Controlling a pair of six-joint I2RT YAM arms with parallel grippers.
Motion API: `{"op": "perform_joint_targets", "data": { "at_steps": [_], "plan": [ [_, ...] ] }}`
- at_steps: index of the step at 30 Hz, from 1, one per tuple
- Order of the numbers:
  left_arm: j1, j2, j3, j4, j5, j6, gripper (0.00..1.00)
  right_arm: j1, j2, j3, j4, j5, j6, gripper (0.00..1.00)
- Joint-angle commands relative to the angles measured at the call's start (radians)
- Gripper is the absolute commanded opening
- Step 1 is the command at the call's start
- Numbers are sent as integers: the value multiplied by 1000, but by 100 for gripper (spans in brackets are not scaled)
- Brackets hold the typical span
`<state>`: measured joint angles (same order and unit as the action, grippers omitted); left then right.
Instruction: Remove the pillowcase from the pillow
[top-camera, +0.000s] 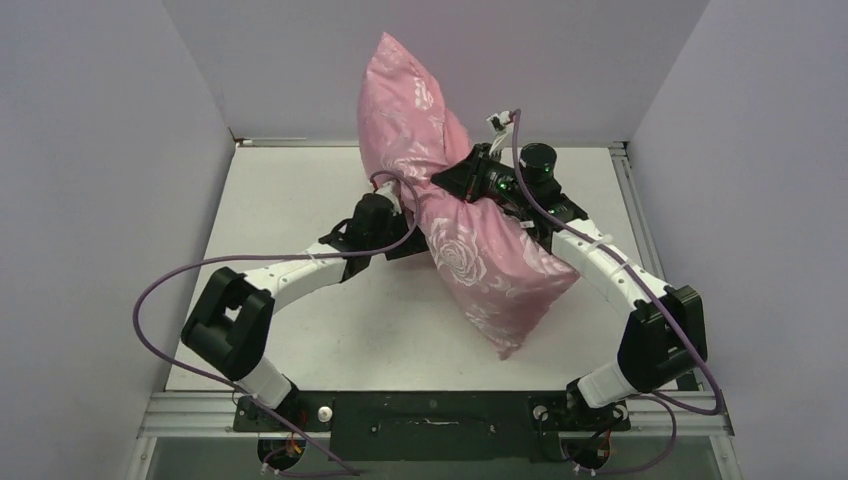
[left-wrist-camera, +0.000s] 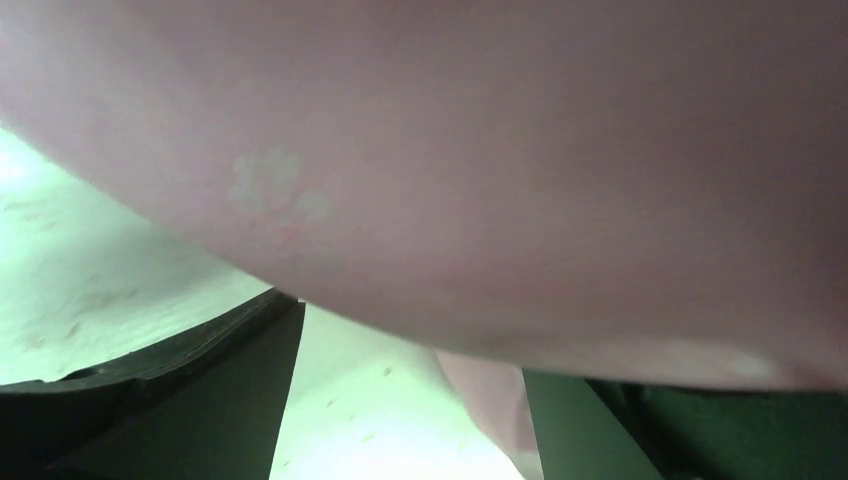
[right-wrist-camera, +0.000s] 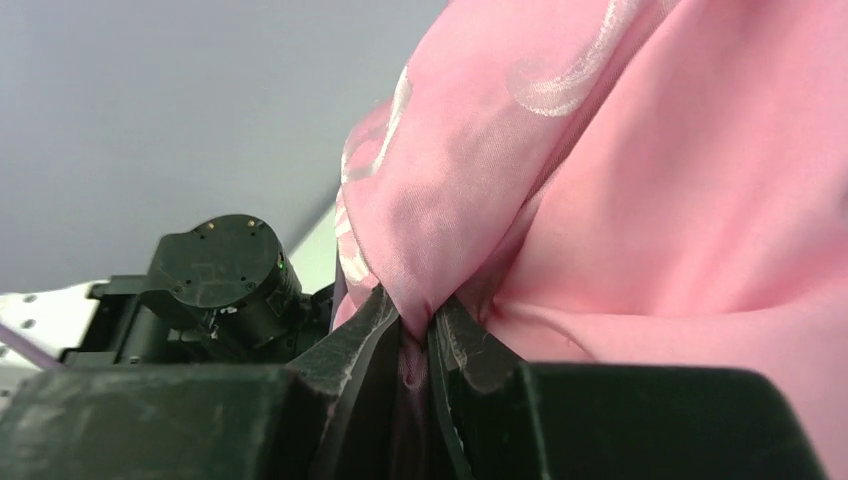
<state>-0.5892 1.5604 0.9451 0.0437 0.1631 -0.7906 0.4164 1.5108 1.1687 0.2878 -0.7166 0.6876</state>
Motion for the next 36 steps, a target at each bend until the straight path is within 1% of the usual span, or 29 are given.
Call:
{"op": "perform_joint_targets", "data": {
  "at_steps": [1,3,5,8,11,15,17,19,21,23,26,28,29,32,34,36],
  "plan": [
    [-34,57,209,316,45,-59,77,114,-46,67,-310,21,-228,5],
    [-40,90,215,339,43,-66,77,128,-46,53,-339,51,-252,5],
    [-40,111,187,381,42,-86,77,145,-42,30,-364,92,-272,5],
    [-38,120,111,405,36,-113,77,175,-27,-19,-391,157,-302,5],
    [-30,101,-2,431,35,-144,77,183,-3,-61,-366,169,-299,5],
    [4,17,-127,422,32,-159,77,197,27,-62,-369,194,-304,5],
    [32,-56,-182,394,36,-154,77,210,38,-37,-390,210,-314,5],
    [64,-156,-221,326,39,-129,78,235,49,-2,-425,233,-334,7],
    [94,-271,-241,222,22,-77,78,264,59,37,-461,259,-353,13],
    [116,-395,-249,91,-27,-15,80,295,66,73,-502,278,-370,21],
    [153,-571,-248,-108,-110,77,84,341,62,131,-561,314,-393,38],
    [180,-666,-233,-235,-152,129,88,364,55,171,-606,331,-412,51],
    [193,-708,-218,-281,-204,156,90,375,50,188,-622,339,-419,60],
    [211,-806,-170,-387,-300,236,94,394,28,229,-665,364,-439,76],
    [215,-842,-140,-429,-352,286,96,398,12,246,-697,387,-458,85],
    [216,-862,-119,-450,-385,332,97,399,-10,258,-731,429,-475,90]
  ]
}}
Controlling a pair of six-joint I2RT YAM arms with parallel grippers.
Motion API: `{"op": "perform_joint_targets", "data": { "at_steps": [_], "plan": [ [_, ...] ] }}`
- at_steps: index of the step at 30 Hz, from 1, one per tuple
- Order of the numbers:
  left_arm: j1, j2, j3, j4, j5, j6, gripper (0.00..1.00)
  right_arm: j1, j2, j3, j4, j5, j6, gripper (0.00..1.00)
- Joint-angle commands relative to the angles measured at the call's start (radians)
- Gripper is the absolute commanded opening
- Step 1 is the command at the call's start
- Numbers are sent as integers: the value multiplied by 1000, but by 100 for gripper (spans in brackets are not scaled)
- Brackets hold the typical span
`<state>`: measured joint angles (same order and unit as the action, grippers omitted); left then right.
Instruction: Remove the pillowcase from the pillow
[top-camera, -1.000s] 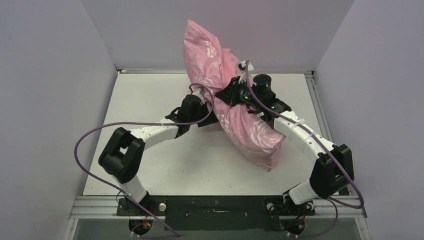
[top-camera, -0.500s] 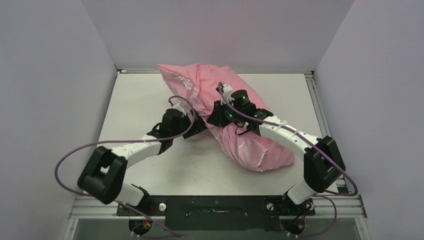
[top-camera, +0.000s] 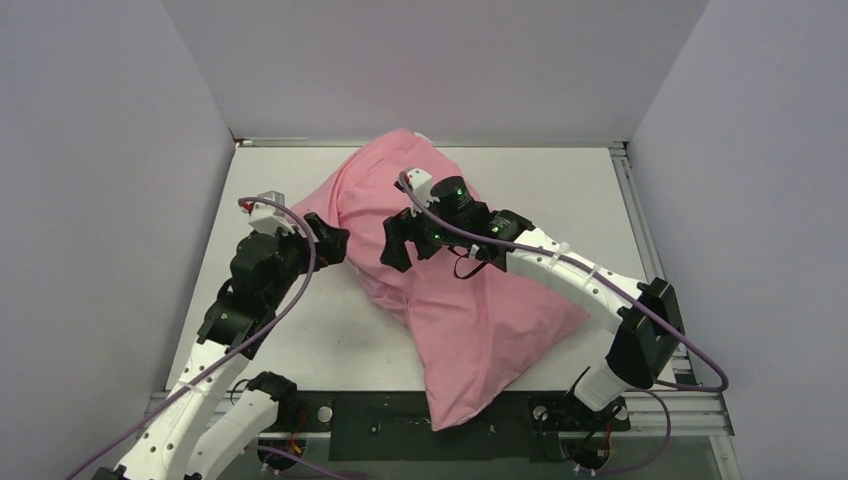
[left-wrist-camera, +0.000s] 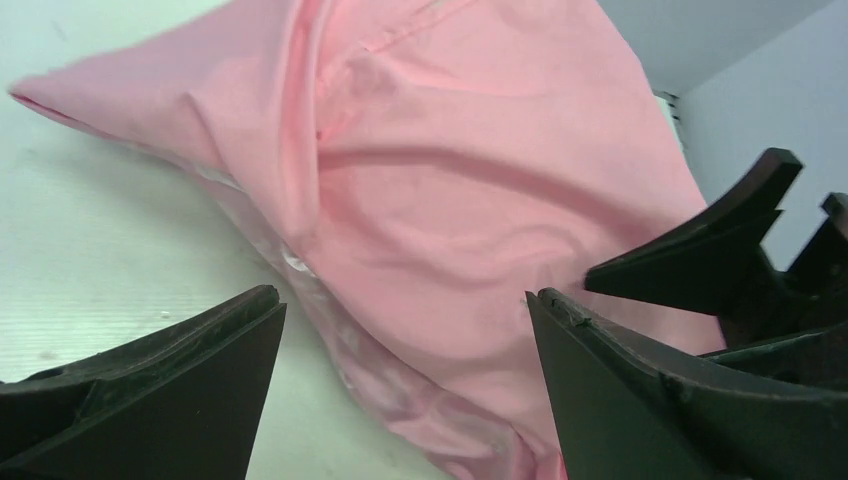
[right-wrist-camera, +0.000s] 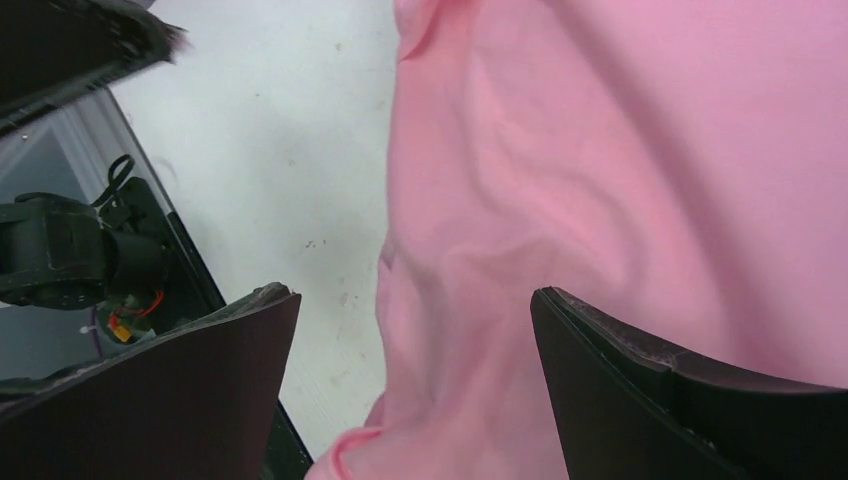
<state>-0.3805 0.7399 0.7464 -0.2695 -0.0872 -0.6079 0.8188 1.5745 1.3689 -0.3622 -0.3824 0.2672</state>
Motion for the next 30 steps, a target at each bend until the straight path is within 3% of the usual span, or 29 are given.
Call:
{"op": "perform_joint_targets", "data": {
  "at_steps": [1,4,8,15,23,30],
  "plan": [
    [8,-46,88,-141,-146,163,97,-3,-85,62,-100,124,-63,93],
    [9,-38,106,-140,-157,193,97,-4,-117,72,-166,211,-86,100],
    [9,12,141,-129,-146,232,97,-4,-175,52,-252,311,-99,90],
    [12,214,286,-78,-93,286,97,-5,-306,-54,-413,469,-52,90],
    [27,548,533,-26,1,287,97,-7,-455,-163,-549,499,50,90],
    [65,849,777,-36,122,264,97,-9,-518,-217,-588,411,169,90]
  ]
}}
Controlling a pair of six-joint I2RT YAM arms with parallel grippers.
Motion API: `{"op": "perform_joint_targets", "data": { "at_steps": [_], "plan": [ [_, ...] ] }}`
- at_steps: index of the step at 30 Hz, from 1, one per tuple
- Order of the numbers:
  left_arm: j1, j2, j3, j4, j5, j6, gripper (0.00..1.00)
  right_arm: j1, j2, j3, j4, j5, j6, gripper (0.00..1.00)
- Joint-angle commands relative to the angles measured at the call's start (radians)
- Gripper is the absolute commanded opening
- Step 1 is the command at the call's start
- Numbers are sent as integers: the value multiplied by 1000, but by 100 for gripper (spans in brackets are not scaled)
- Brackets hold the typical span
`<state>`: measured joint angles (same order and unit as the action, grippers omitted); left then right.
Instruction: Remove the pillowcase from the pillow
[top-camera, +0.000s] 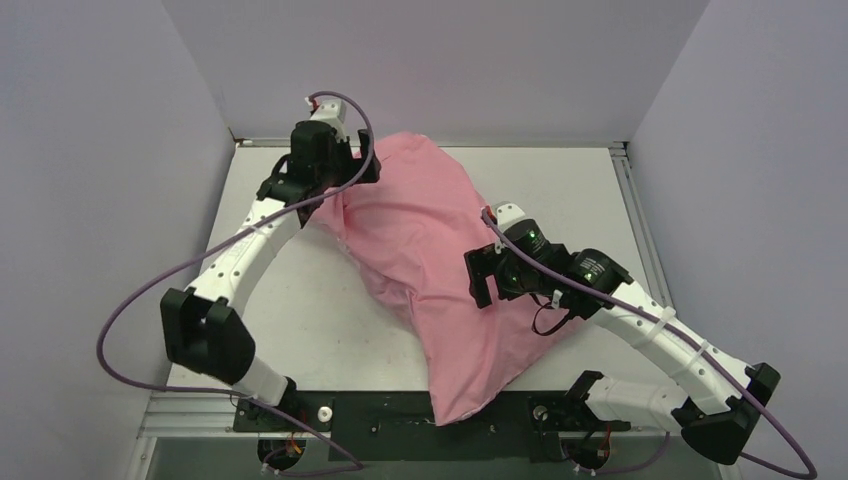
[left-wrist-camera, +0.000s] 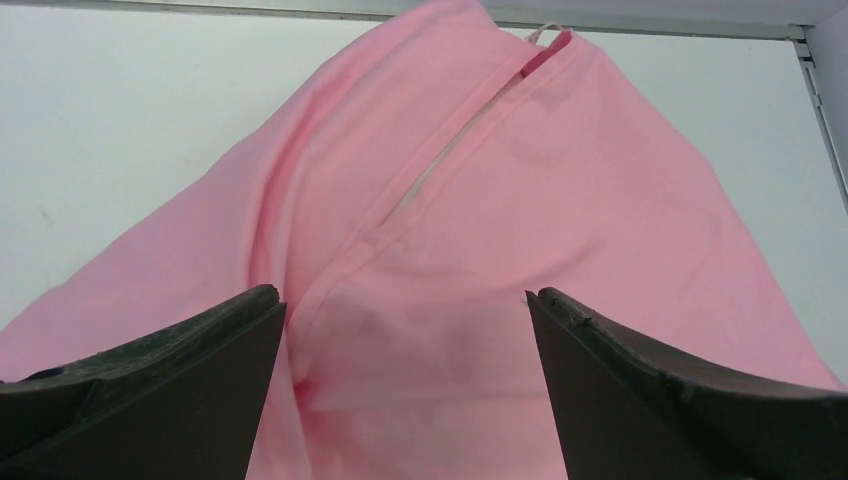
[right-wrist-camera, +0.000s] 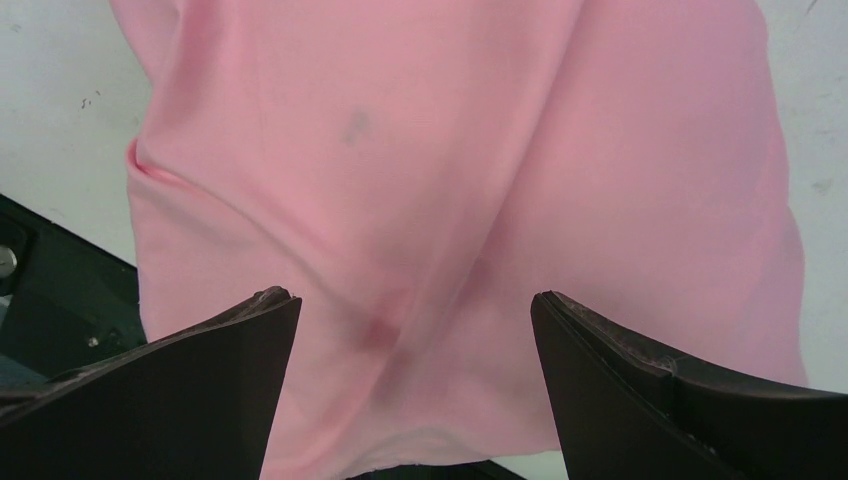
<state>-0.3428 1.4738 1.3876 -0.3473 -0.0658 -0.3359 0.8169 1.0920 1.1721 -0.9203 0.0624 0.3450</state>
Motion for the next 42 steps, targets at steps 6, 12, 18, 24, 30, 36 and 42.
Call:
{"op": "perform_joint_targets", "data": {
  "at_steps": [6,12,18,24,30,36,42],
  "plan": [
    [66,349,299,11,180,-44,97,-8,-48,-57,-82,-54,142,90],
    [83,449,309,40,343,-110,92,-15,-2,-164,5,-45,173,90],
    [90,341,17,217,430,-215,90,-30,80,-291,206,44,189,90],
    [92,147,-315,401,464,-309,86,-162,174,-265,382,81,118,90],
    [79,-65,-563,482,449,-368,85,-236,308,-149,542,148,35,90],
    [-19,-263,-721,480,449,-391,85,-272,462,-12,626,191,-30,90],
    [-210,-449,-858,483,377,-444,85,-300,508,37,701,211,-80,90]
  ]
}}
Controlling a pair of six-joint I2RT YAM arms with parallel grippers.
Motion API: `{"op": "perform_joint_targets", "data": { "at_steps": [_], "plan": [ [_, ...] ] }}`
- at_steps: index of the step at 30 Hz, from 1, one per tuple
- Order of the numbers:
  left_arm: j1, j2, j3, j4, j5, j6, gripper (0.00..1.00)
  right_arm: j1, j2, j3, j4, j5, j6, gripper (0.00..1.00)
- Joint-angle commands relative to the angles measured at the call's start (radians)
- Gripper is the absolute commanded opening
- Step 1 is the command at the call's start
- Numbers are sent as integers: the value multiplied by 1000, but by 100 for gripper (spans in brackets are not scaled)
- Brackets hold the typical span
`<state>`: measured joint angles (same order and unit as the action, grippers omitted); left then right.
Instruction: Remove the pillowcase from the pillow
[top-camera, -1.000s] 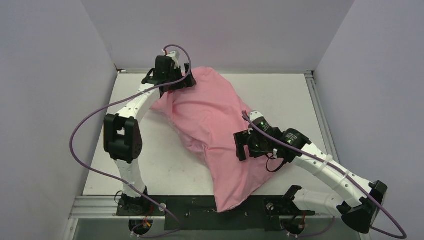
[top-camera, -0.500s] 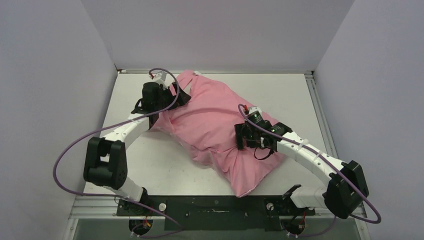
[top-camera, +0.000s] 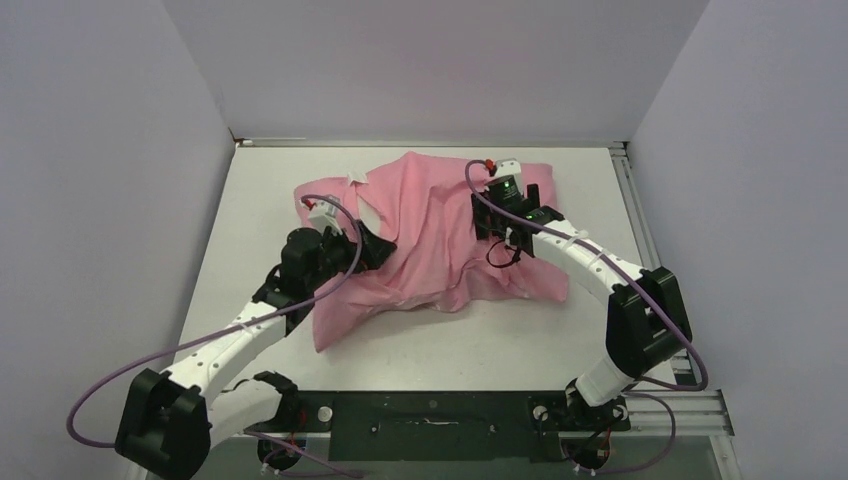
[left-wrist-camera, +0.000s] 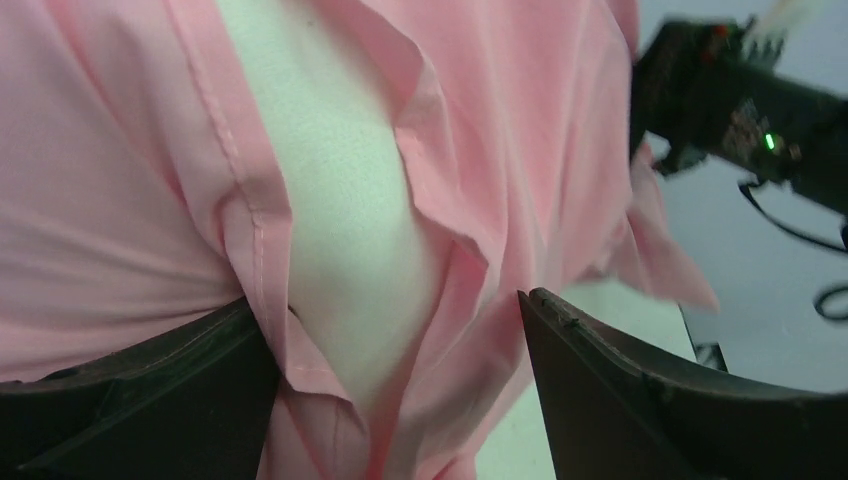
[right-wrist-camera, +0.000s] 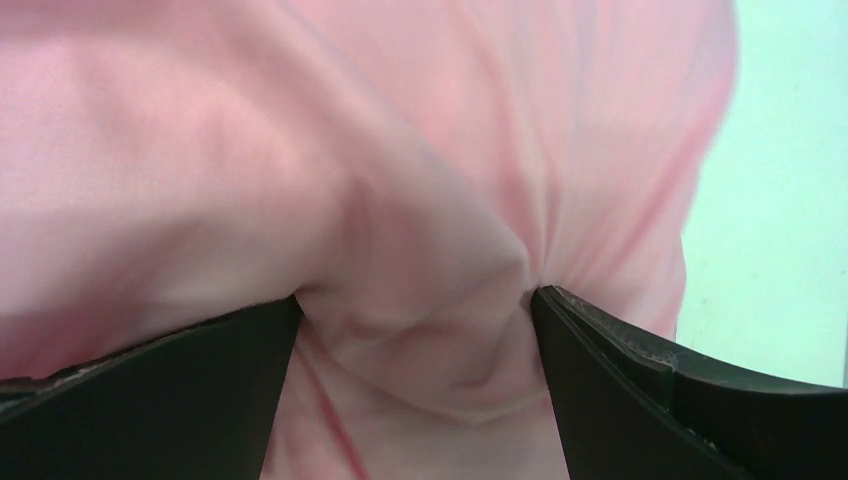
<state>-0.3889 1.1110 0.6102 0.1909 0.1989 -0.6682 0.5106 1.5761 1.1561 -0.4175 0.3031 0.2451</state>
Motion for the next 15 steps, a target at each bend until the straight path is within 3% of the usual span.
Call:
{"op": "perform_joint_targets", "data": {
  "at_steps": [1,6,15],
  "plan": [
    [-197,-119,-100,-42,83,-124,85,3,23,60,203,-34,11,90],
    [-306,-272,-135,-125,-51,-102,85,3,-22,83,202,-53,-39,90],
    [-308,-514,-64,-419,-381,-26,90,43,-254,15,198,-193,-87,90]
  ]
}}
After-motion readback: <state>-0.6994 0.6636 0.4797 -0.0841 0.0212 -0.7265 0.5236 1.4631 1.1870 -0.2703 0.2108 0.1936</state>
